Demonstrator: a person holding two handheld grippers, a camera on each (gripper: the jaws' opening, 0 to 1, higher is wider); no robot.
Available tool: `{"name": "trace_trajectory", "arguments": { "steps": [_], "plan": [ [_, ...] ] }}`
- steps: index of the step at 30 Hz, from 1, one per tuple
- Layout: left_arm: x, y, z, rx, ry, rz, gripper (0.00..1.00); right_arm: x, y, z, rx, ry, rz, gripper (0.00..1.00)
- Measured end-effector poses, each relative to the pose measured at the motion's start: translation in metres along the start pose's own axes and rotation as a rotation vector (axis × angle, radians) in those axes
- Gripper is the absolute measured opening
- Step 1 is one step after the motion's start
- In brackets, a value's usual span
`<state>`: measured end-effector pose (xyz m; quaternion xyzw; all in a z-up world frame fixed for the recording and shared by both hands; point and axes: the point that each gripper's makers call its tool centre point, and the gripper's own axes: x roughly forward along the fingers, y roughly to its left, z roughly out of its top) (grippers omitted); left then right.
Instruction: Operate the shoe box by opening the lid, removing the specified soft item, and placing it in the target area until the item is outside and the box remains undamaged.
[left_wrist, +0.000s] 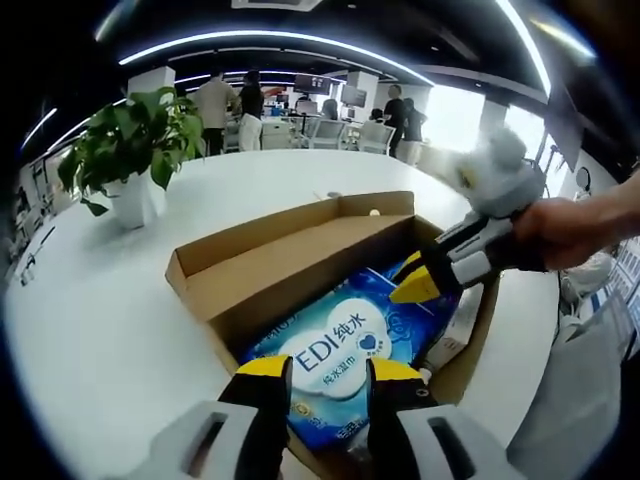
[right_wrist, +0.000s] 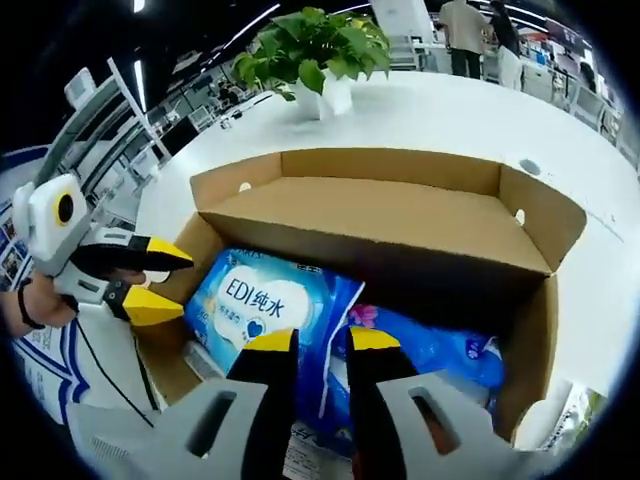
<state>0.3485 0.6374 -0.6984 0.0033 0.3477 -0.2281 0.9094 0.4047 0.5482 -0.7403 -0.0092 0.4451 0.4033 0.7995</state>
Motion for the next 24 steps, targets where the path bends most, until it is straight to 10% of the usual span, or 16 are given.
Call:
{"name": "trace_trajectory", "arguments": {
  "steps": [24],
  "plan": [
    [0.000,0.001,0.000,-0.007,0.005,0.005,0.30,0.003,0.008,-0.001,0.090,0.001,0.043,0.00]
  ]
}}
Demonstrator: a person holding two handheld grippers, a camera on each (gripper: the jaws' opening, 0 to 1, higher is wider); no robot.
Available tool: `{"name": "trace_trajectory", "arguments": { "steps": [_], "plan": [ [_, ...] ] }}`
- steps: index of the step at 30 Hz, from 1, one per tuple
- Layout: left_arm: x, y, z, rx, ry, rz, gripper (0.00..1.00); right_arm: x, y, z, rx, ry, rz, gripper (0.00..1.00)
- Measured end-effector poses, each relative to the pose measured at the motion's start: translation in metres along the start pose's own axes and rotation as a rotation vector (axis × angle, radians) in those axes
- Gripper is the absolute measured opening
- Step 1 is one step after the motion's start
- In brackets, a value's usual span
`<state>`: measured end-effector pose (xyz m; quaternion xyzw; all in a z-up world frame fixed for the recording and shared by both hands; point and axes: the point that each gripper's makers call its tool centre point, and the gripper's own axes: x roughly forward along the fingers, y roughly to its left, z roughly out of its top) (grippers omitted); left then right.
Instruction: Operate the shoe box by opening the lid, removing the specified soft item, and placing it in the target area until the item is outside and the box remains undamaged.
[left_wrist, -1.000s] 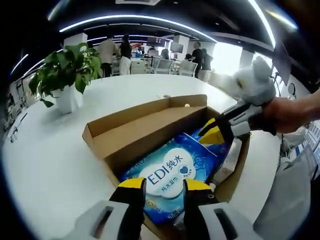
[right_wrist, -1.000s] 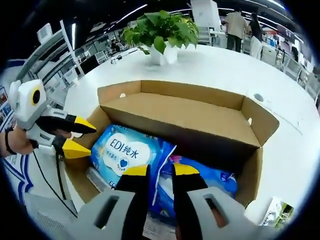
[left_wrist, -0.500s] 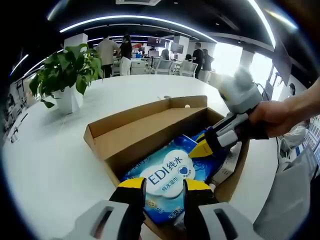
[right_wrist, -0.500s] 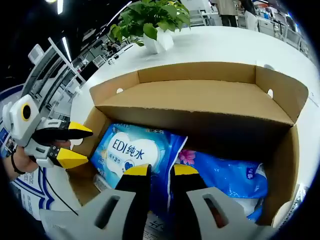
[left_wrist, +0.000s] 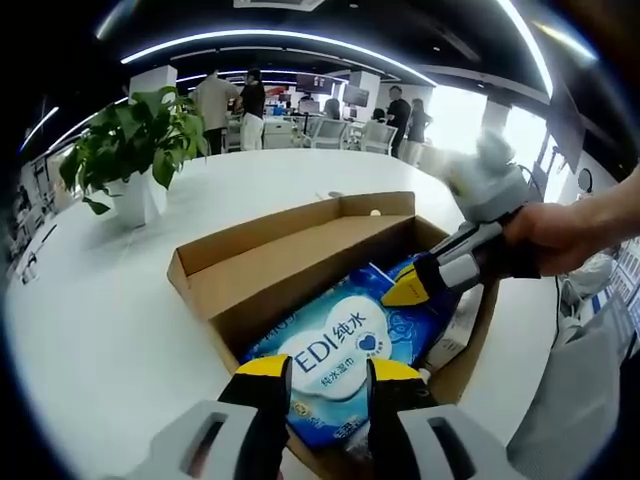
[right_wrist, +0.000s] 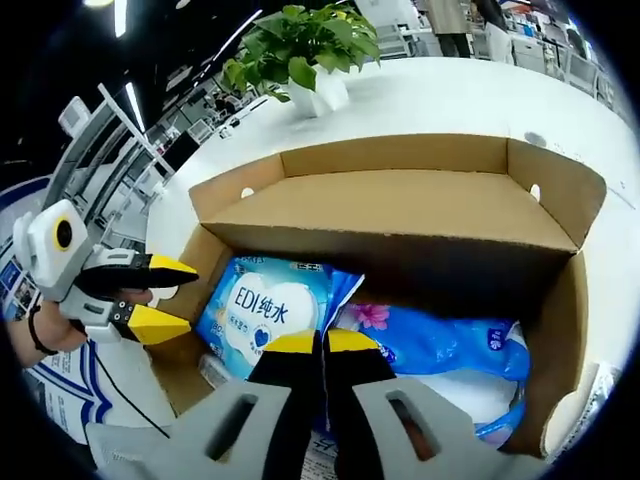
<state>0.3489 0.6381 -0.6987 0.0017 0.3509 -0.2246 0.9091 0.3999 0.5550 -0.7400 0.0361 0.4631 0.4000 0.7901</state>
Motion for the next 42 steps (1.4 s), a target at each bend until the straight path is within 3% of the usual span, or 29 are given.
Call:
{"name": "trace_trajectory", "arguments": {
  "steps": [13,25,35,40,42],
  "plan": [
    [0.003,-0.003,0.003,-0.021,0.005,-0.007,0.30,-0.030,0.016,0.003,0.024,-0.063,-0.009,0.00],
    [0.011,-0.006,0.000,-0.040,0.036,0.004,0.30,-0.048,-0.004,0.012,0.022,-0.099,-0.040,0.00],
    [0.018,-0.013,0.009,-0.032,0.037,0.004,0.30,-0.065,-0.021,0.015,0.028,-0.132,-0.065,0.00],
    [0.025,-0.023,0.008,-0.052,0.063,-0.018,0.30,-0.075,-0.030,0.017,0.032,-0.148,-0.077,0.00],
    [0.028,-0.025,0.007,-0.095,0.067,-0.029,0.30,-0.080,-0.034,0.017,0.035,-0.154,-0.086,0.00]
  ]
}}
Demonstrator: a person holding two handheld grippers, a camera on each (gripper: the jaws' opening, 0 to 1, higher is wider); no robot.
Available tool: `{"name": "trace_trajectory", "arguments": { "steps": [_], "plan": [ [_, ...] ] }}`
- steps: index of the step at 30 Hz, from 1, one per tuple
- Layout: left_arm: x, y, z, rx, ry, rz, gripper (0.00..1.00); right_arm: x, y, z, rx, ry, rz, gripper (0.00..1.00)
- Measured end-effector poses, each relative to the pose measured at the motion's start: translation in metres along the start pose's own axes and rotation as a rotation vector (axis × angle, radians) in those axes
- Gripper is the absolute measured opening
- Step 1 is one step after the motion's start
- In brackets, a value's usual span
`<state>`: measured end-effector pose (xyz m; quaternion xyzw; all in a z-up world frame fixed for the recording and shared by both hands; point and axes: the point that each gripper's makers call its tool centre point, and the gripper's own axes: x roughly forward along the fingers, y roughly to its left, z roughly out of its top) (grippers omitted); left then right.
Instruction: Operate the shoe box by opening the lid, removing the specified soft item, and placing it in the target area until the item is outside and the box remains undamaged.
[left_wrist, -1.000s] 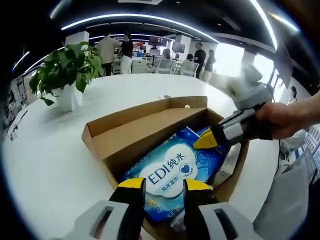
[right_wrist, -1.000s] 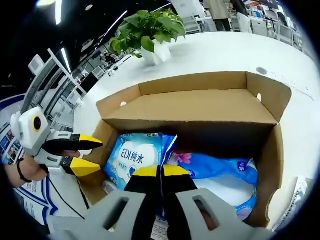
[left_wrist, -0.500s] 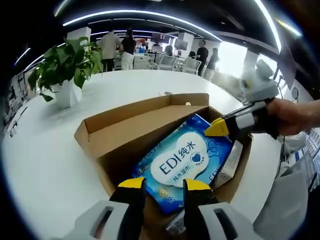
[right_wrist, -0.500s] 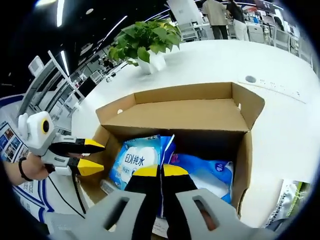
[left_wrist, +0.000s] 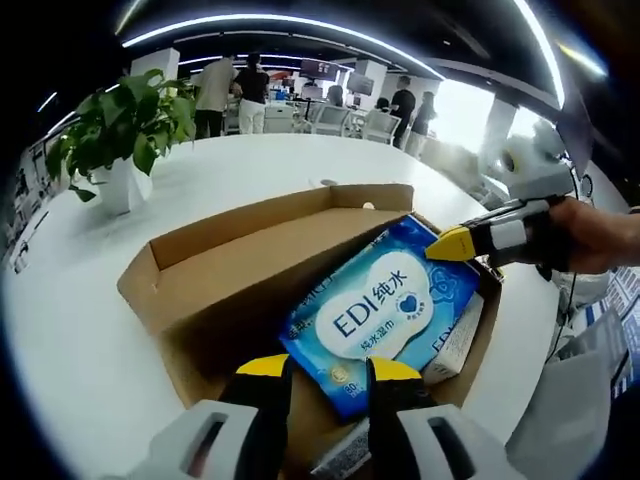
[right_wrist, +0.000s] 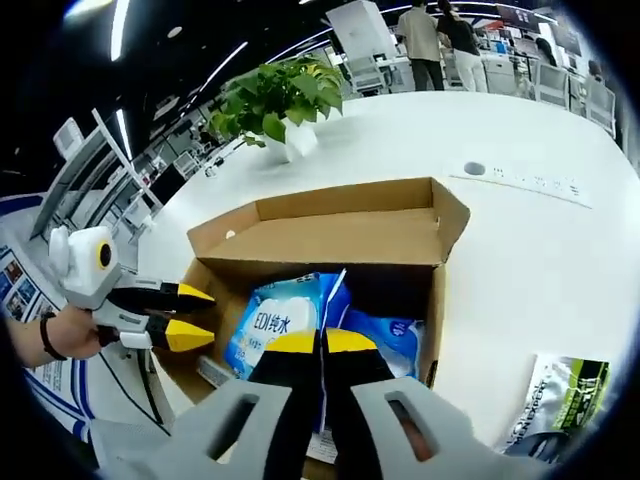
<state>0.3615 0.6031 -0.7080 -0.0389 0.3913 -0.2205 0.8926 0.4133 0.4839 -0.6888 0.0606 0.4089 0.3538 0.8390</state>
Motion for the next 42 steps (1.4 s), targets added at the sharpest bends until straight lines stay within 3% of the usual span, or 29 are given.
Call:
{"name": "trace_trajectory", "arguments": {
  "steps": [14,28,42],
  "plan": [
    [0.019,-0.012,0.003,-0.017,0.030,-0.023,0.30,-0.021,-0.020,-0.002,0.039,-0.030,-0.022,0.00],
    [0.043,-0.028,-0.010,-0.086,0.073,-0.065,0.29,-0.030,-0.033,-0.005,0.071,-0.043,-0.029,0.00],
    [0.048,-0.036,-0.008,-0.175,0.072,-0.123,0.20,-0.030,-0.037,-0.011,0.116,-0.061,-0.013,0.00]
  ]
}}
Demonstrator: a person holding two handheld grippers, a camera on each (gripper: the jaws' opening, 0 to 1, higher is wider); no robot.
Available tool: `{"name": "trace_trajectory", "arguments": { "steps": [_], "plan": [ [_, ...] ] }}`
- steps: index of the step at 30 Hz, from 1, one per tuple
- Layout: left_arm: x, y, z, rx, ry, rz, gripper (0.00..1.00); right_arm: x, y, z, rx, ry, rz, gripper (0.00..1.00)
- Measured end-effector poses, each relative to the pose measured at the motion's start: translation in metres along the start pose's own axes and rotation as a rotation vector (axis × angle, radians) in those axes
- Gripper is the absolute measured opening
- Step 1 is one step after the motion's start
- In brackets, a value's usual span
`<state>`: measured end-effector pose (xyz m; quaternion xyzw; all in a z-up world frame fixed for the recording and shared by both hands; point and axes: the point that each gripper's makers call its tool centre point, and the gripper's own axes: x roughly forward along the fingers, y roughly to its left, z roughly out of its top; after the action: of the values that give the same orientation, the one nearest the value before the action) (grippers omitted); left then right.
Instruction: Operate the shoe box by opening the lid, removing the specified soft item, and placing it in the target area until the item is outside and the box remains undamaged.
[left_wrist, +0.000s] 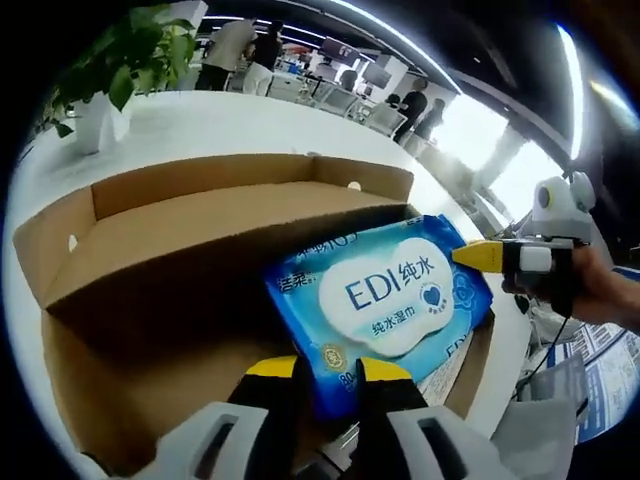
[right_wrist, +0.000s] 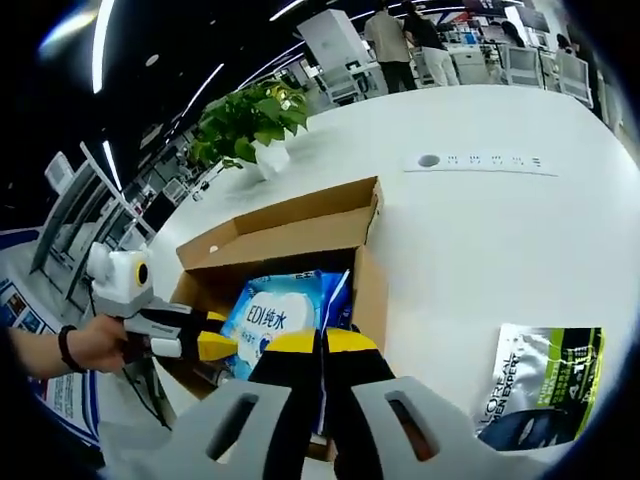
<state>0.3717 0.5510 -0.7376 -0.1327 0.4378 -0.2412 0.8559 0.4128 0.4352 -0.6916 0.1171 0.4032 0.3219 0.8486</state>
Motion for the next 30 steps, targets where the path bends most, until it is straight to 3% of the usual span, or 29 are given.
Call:
{"name": "trace_trajectory", "arguments": {
  "steps": [10,30],
  "plan": [
    [-0.004,-0.002,0.004,0.050,-0.013,0.011,0.07,0.002,-0.004,-0.005,-0.043,0.017,0.000,0.01],
    [-0.029,-0.007,0.023,0.097,-0.073,0.042,0.03,-0.002,0.005,0.005,-0.011,-0.015,0.019,0.00]
  ]
}}
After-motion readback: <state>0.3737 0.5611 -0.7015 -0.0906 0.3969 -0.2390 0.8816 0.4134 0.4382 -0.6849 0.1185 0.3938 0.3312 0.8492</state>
